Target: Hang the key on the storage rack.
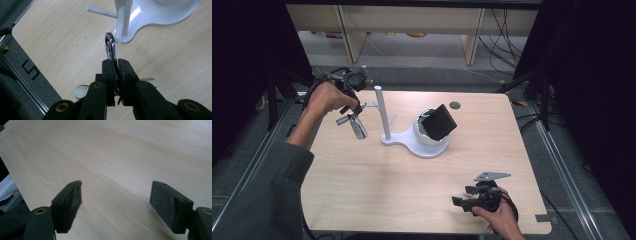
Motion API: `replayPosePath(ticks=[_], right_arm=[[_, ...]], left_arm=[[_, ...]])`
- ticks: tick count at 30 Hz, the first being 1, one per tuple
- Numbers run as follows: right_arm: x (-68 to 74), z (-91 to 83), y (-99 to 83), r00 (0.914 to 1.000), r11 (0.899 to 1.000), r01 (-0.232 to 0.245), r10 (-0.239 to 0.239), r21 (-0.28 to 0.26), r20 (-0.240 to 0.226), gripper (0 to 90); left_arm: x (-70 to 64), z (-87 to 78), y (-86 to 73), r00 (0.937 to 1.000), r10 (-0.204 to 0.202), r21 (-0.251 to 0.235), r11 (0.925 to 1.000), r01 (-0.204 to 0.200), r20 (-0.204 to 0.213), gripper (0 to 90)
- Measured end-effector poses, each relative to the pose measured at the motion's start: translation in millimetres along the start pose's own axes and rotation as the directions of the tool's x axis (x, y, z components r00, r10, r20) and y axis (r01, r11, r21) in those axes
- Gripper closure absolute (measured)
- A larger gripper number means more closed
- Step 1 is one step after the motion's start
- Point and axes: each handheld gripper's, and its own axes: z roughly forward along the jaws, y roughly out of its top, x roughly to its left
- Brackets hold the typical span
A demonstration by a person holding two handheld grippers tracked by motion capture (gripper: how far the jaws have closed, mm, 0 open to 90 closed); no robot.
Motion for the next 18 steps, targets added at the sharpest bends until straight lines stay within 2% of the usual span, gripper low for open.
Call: replayPosePath(ticks=[3,6,7,13,15,16,18], right_arm=[[2.1,-1.5,-0.2,0.9998,1.0,-0.013,0.013,0.011,0.013,26.3],[0.3,-1.0,-0.3,0.9998,1.0,0.006,-0.006,0.007,0.017,26.3],[0.3,-0.9,-0.4,0.9999,1.0,0.002,-0.002,0.011,0.015,26.3],[-0.4,1.3,-0.9,0.9998,1.0,-0.013,0.013,0.019,-0.012,26.3],[-0.9,-0.4,-0.8,0.9998,0.999,-0.022,0.022,0.023,0.005,26.3],[-2.2,-0.5,-1.0,0.9998,1.0,-0.011,0.011,0.014,0.016,26.3],[-3.3,0.2,-1.1,0.9999,1.0,-0.017,0.017,0.009,-0.004,26.3]], left_arm=[[-1.4,0.8,2.5,1.0,-0.001,0.002,1.0,0.001,-0.005,83.9],[-3.4,1.1,3.6,1.0,-0.003,0.002,1.0,0.003,-0.008,83.9],[-3.8,1.1,4.0,0.9998,-0.003,-0.008,1.0,0.003,-0.019,83.9],[-9.2,1.5,8.1,0.9998,0.0,-0.005,1.0,0.0,-0.02,83.8],[-10.4,2.7,9.1,0.9996,0.0,-0.008,1.0,0.0,-0.026,83.8],[-10.8,2.7,9.9,0.9995,0.001,0.003,1.0,-0.001,-0.032,83.8],[-12.3,4.5,10.5,0.999,-0.001,-0.003,1.0,0.001,-0.044,83.7]])
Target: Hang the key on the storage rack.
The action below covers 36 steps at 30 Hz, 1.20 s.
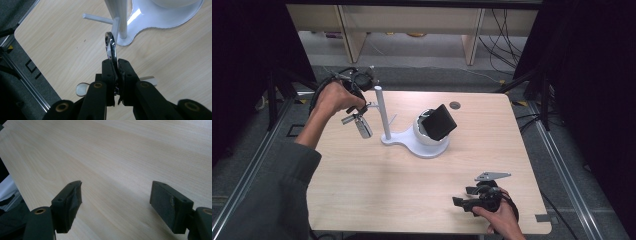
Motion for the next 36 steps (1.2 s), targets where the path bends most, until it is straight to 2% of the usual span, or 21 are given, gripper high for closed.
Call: replayPosePath(ticks=[1,3,4,8,10,11,13,15,16,18,19,21,22,24,26,28,29,31,32,34,36], right_arm=[[0.9,-0.4,0.0,0.9999,1.0,-0.008,0.008,0.002,0.012,26.3],[0.3,-0.6,-0.1,1.0,1.0,0.004,-0.004,0.009,0.008,26.3],[1.0,-0.8,-0.3,0.9999,1.0,-0.008,0.008,0.013,0.008,26.3],[-0.4,0.0,-0.1,1.0,1.0,0.0,0.0,0.011,0.006,26.3],[-0.2,0.5,-0.6,0.9997,1.0,-0.024,0.024,0.007,-0.003,26.3],[2.1,0.2,-0.8,0.998,0.998,-0.062,0.062,0.018,-0.011,26.3],[-3.3,0.9,-0.3,1.0,1.0,0.0,0.0,0.008,0.005,26.3],[-0.6,0.7,-0.9,0.9995,1.0,-0.03,0.03,0.009,0.012,26.3],[-1.8,0.9,-0.7,0.9998,1.0,-0.01,0.01,0.005,0.014,26.2],[-2.6,1.5,-0.6,0.9999,1.0,-0.015,0.015,0.01,-0.004,26.2],[-2.2,1.6,-0.7,0.9996,1.0,-0.026,0.026,0.014,-0.005,26.3],[-3.4,0.9,-0.7,0.9999,1.0,-0.007,0.007,0.008,0.014,26.3],[-2.8,1.4,-0.9,0.9997,1.0,-0.022,0.022,0.011,-0.003,26.3],[-2.9,1.7,-0.9,0.9997,1.0,-0.026,0.026,0.012,-0.004,26.3],[-3.0,1.8,-0.8,0.9996,1.0,-0.024,0.023,0.013,0.014,26.3],[-3.1,2.9,-1.3,0.9996,1.0,-0.025,0.025,-0.002,0.015,26.3],[-3.6,1.5,-1.1,0.9997,1.0,-0.024,0.024,0.011,-0.006,26.3],[-3.7,1.7,-1.0,0.9997,1.0,-0.026,0.026,0.011,-0.005,26.3],[-5.1,1.6,-0.8,0.9999,1.0,-0.011,0.01,0.013,0.008,26.2],[-4.0,1.6,-1.1,0.9997,1.0,-0.019,0.019,0.016,0.015,26.2],[-3.3,1.7,-1.3,0.9996,0.999,-0.03,0.03,0.017,0.001,26.3]], left_arm=[[-1.1,0.3,0.7,1.0,-0.003,0.009,1.0,0.003,-0.001,83.6],[-3.6,1.5,1.3,0.9999,-0.005,0.024,0.9997,0.005,-0.014,83.5],[-4.1,2.3,1.8,0.9999,-0.001,0.03,0.9996,0.002,-0.017,83.4],[-6.3,4.5,2.2,0.9992,0.006,0.024,0.9997,-0.005,-0.04,83.3],[-6.9,3.3,2.4,0.9991,0.014,0.042,0.999,-0.012,-0.04,83.4],[-7.1,3.2,2.0,0.9989,0.013,0.041,0.9991,-0.012,-0.045,83.4],[-8.5,3.4,1.5,0.9987,0.018,0.041,0.999,-0.016,-0.048,83.6],[-10.4,3.0,1.1,0.998,0.025,0.037,0.9991,-0.023,-0.058,83.4],[-11.0,1.9,1.4,0.998,0.032,0.048,0.9984,-0.029,-0.054,83.4],[-12.6,2.6,0.8,0.9976,0.025,0.024,0.9994,-0.024,-0.064,83.4],[-12.7,2.2,1.2,0.9978,0.028,0.032,0.9992,-0.026,-0.06,83.3],[-13.8,1.1,2.1,0.9965,0.038,0.045,0.9984,-0.035,-0.074,83.2],[-15.0,1.2,2.3,0.9963,0.046,0.048,0.9979,-0.043,-0.072,83.3],[-17.9,3.5,1.3,0.9953,0.045,0.03,0.9986,-0.043,-0.086,83.0],[-17.9,2.6,2.1,0.9954,0.053,0.057,0.9972,-0.049,-0.079,82.6],[-17.9,3.1,2.1,0.996,0.055,0.052,0.9973,-0.052,-0.07,86.9],[-22.7,4.3,3.3,0.9971,0.06,0.024,0.998,-0.059,-0.047,87.4],[-27.7,6.2,6.0,0.9965,0.075,0.027,0.9969,-0.074,-0.036,87.5],[-28.9,8.0,7.3,0.9974,0.066,0.016,0.9977,-0.065,-0.03,87.3],[-29.0,9.4,8.2,0.9968,0.069,0.014,0.9976,-0.068,-0.041,86.8],[-29.6,11.4,9.0,0.9969,0.073,0.017,0.9972,-0.073,-0.028,85.7]])
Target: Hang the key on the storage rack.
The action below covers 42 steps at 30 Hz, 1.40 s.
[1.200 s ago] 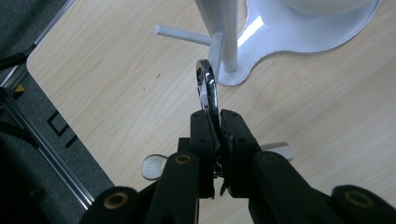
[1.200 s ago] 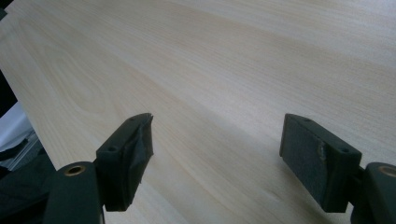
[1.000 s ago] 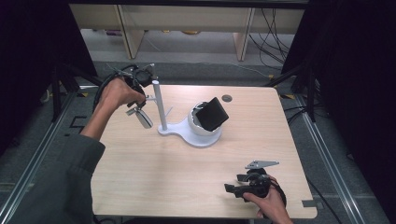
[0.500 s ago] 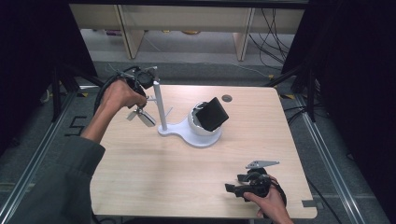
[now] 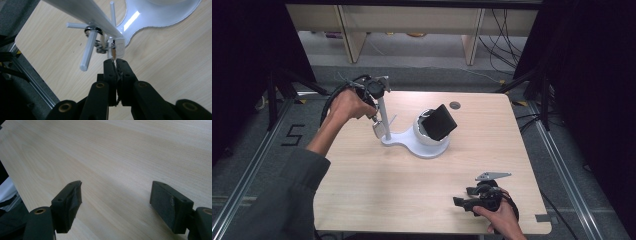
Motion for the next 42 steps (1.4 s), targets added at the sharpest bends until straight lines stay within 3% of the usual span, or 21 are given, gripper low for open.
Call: replayPosePath(ticks=[1,5,7,10,20,23,29,31,33,35,40,41,42], right_arm=[[-2.5,-0.6,0.5,0.9997,1.0,0.024,-0.024,-0.007,0.003,26.2],[-2.6,-1.2,0.6,0.9996,1.0,0.026,-0.026,-0.004,0.012,26.2],[0.3,-0.5,0.1,0.9999,1.0,-0.009,0.009,-0.005,-0.008,26.2],[-0.3,-0.2,0.3,1.0,1.0,0.006,-0.006,-0.005,-0.007,26.2],[-0.2,-1.0,0.6,1.0,1.0,0.003,-0.003,-0.008,-0.007,26.3],[-0.2,-3.0,0.9,0.9999,1.0,0.01,-0.01,-0.011,0.01,26.3],[0.7,-2.9,1.4,1.0,1.0,0.0,0.0,-0.016,0.003,26.3],[0.6,-3.0,1.5,0.9999,1.0,0.01,-0.01,-0.028,0.011,26.3],[0.5,-2.4,1.6,0.9999,0.999,0.008,-0.008,-0.031,-0.01,26.3],[-1.1,-2.9,2.2,0.9994,0.999,0.034,-0.034,-0.032,0.006,26.3],[-0.2,-3.8,2.5,0.9992,0.999,0.037,-0.037,-0.033,0.019,26.3],[2.1,-4.7,2.4,0.9999,1.0,0.007,-0.007,-0.018,0.01,26.3],[1.4,-4.1,2.6,0.9998,1.0,0.018,-0.018,-0.025,-0.002,26.3]], left_arm=[[-0.2,0.0,-0.2,1.0,0.006,0.011,0.9999,-0.006,0.003,85.4],[0.5,1.3,-3.2,0.9999,-0.003,0.003,1.0,0.003,0.011,84.0],[0.7,1.2,-5.4,0.9999,-0.006,0.005,1.0,0.006,0.014,83.0],[0.3,-0.5,-9.5,0.9989,-0.022,-0.037,0.999,0.023,0.042,81.7],[-14.3,4.9,-28.5,0.9939,0.01,-0.094,0.9956,0.001,0.11,73.6],[-15.4,9.2,-36.3,0.9918,0.0,-0.107,0.9942,0.013,0.128,71.2],[-16.3,13.7,-54.1,0.9856,0.003,-0.167,0.9856,0.026,0.169,66.4],[-18.6,15.0,-60.1,0.9844,0.005,-0.195,0.9804,0.03,0.176,65.5],[-21.5,16.6,-65.9,0.9823,0.009,-0.213,0.9766,0.031,0.187,64.0],[-27.1,19.3,-71.8,0.9814,-0.006,-0.245,0.9681,0.054,0.192,62.1],[-39.9,28.6,-84.0,0.9793,0.01,-0.243,0.9693,0.041,0.202,57.1],[-42.8,31.3,-89.1,0.9803,0.041,-0.256,0.9667,0.01,0.193,56.6],[-45.7,33.0,-91.9,0.9792,0.034,-0.264,0.9642,0.02,0.2,56.0]])
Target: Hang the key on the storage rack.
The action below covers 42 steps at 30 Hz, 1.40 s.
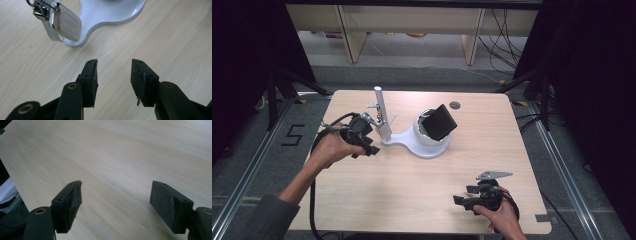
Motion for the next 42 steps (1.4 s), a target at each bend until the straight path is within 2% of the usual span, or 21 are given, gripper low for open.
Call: replayPosePath(ticks=[1,7,10,11,14,16,17,18,19,21,26,27,28,30,32,34,36,37,40,41,42], right_arm=[[-1.8,-0.1,0.2,0.9998,1.0,0.021,-0.021,-0.008,0.005,26.3],[-1.5,-0.3,0.8,0.9996,1.0,0.027,-0.026,-0.004,0.01,26.3],[-1.5,-0.1,0.7,0.9996,1.0,0.022,-0.022,-0.001,0.015,26.3],[0.6,-0.1,0.1,0.9998,1.0,-0.009,0.009,0.005,0.017,26.3],[-0.8,0.3,0.3,0.9996,1.0,0.016,-0.016,-0.007,0.024,26.3],[0.0,0.2,0.3,0.9996,1.0,0.015,-0.015,-0.001,0.025,26.3],[2.9,0.5,-0.3,0.9999,1.0,-0.012,0.012,0.012,0.01,26.3],[3.3,0.9,-0.5,0.9999,1.0,-0.013,0.013,0.009,0.005,26.3],[2.5,0.8,-0.2,0.9999,1.0,0.005,-0.005,0.01,0.012,26.2],[2.9,1.1,0.0,0.9999,1.0,0.004,-0.004,0.011,0.015,26.3],[2.8,2.1,-0.6,0.9999,1.0,0.006,-0.006,0.0,0.008,26.3],[4.2,1.9,-0.9,0.9999,1.0,-0.013,0.013,0.001,0.004,26.3],[3.0,2.3,-0.5,0.9999,1.0,0.009,-0.009,-0.002,0.005,26.3],[2.6,2.1,-0.3,0.9996,1.0,0.021,-0.021,-0.003,0.017,26.3],[4.1,1.8,-0.5,0.9997,1.0,0.008,-0.008,0.007,0.021,26.3],[4.5,2.5,-0.5,0.9999,1.0,0.008,-0.009,0.009,0.015,26.2],[6.7,3.4,-0.9,0.9999,1.0,-0.009,0.009,0.012,0.006,26.3],[6.6,3.6,-0.8,0.9998,1.0,0.006,-0.007,0.01,0.02,26.2],[6.2,4.2,-0.5,0.9996,1.0,0.024,-0.024,0.012,0.013,26.2],[6.4,4.2,-0.7,0.9998,1.0,0.014,-0.014,0.016,0.01,26.3],[7.3,4.8,-1.1,1.0,1.0,0.002,-0.002,0.015,0.002,26.2]], left_arm=[[-2.4,0.8,-3.3,1.0,-0.006,-0.01,0.9999,0.006,0.007,55.2],[-15.6,9.5,-25.3,0.998,-0.046,-0.101,0.9936,0.05,0.043,46.1],[-24.1,14.7,-38.0,0.9963,-0.056,-0.104,0.9926,0.063,0.065,40.5],[-26.7,16.5,-42.4,0.9966,-0.052,-0.119,0.9911,0.059,0.065,39.2],[-34.1,20.3,-55.1,0.9952,-0.066,-0.151,0.9856,0.076,0.072,34.0],[-36.7,22.5,-59.7,0.9944,-0.071,-0.164,0.9829,0.083,0.078,32.5],[-41.0,25.4,-68.4,0.9953,-0.061,-0.165,0.9836,0.073,0.075,30.9],[-44.3,28.5,-72.9,0.9948,-0.071,-0.181,0.9799,0.083,0.072,29.8],[-46.3,30.6,-77.7,0.9956,-0.057,-0.189,0.9794,0.07,0.074,28.9],[-50.8,34.1,-85.8,0.9956,-0.055,-0.202,0.9769,0.069,0.076,28.1],[-60.9,42.6,-104.1,0.9928,-0.09,-0.248,0.9627,0.107,0.078,26.2],[-62.2,44.0,-107.7,0.9927,-0.091,-0.251,0.9618,0.109,0.079,26.0],[-63.5,46.5,-112.2,0.9928,-0.09,-0.254,0.9612,0.107,0.079,25.6],[-64.2,48.2,-115.2,0.9929,-0.09,-0.258,0.9602,0.108,0.078,25.4],[-66.6,56.6,-124.8,0.9943,-0.085,-0.238,0.9662,0.098,0.064,25.3],[-67.2,62.2,-129.9,0.9945,-0.091,-0.242,0.965,0.101,0.052,25.3],[-67.1,67.6,-133.9,0.9937,-0.096,-0.225,0.9685,0.107,0.059,24.6],[-67.7,69.8,-135.9,0.9931,-0.1,-0.225,0.968,0.111,0.062,24.2],[-68.9,74.2,-141.1,0.9919,-0.104,-0.213,0.97,0.117,0.073,23.3],[-68.0,74.9,-142.5,0.9928,-0.101,-0.208,0.9716,0.112,0.066,23.0],[-67.8,75.5,-143.6,0.9921,-0.105,-0.214,0.9698,0.118,0.069,22.9]])
